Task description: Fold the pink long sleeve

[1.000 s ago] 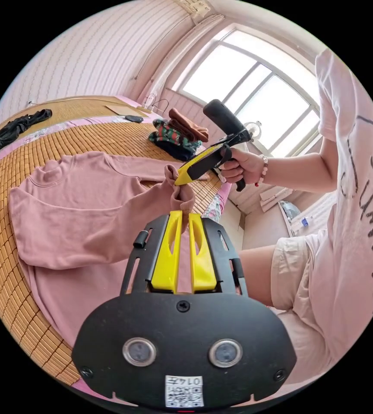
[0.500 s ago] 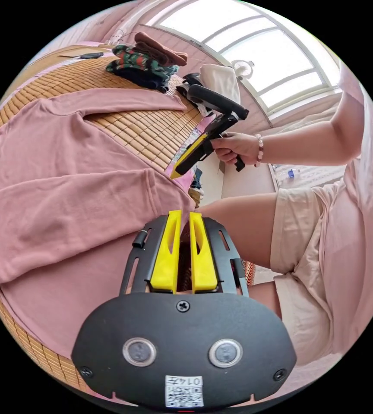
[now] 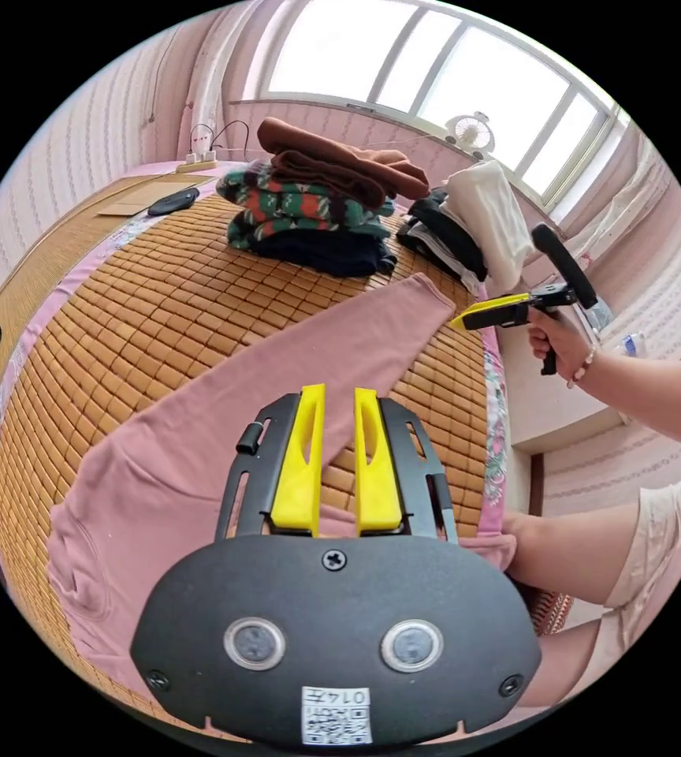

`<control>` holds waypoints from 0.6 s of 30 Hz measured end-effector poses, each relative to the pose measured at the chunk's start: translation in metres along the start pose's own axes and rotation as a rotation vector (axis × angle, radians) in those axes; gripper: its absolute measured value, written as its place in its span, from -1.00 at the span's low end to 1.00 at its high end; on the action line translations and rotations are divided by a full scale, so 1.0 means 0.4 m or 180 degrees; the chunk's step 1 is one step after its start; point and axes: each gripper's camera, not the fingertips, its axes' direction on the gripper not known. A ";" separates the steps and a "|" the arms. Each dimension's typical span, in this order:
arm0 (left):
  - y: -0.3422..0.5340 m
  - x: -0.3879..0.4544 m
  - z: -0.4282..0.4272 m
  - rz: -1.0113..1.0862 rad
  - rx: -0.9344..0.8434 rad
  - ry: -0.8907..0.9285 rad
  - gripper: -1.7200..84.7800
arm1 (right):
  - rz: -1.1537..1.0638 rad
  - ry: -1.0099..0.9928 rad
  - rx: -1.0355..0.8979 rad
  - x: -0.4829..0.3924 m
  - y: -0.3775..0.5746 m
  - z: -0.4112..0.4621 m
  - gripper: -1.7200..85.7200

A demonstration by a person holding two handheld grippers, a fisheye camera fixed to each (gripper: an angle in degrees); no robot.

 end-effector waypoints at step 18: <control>-0.212 -0.117 0.162 -0.0092 -0.0396 -0.0515 -0.96 | -0.0315 -0.1856 0.0826 0.148 0.100 -0.138 -0.91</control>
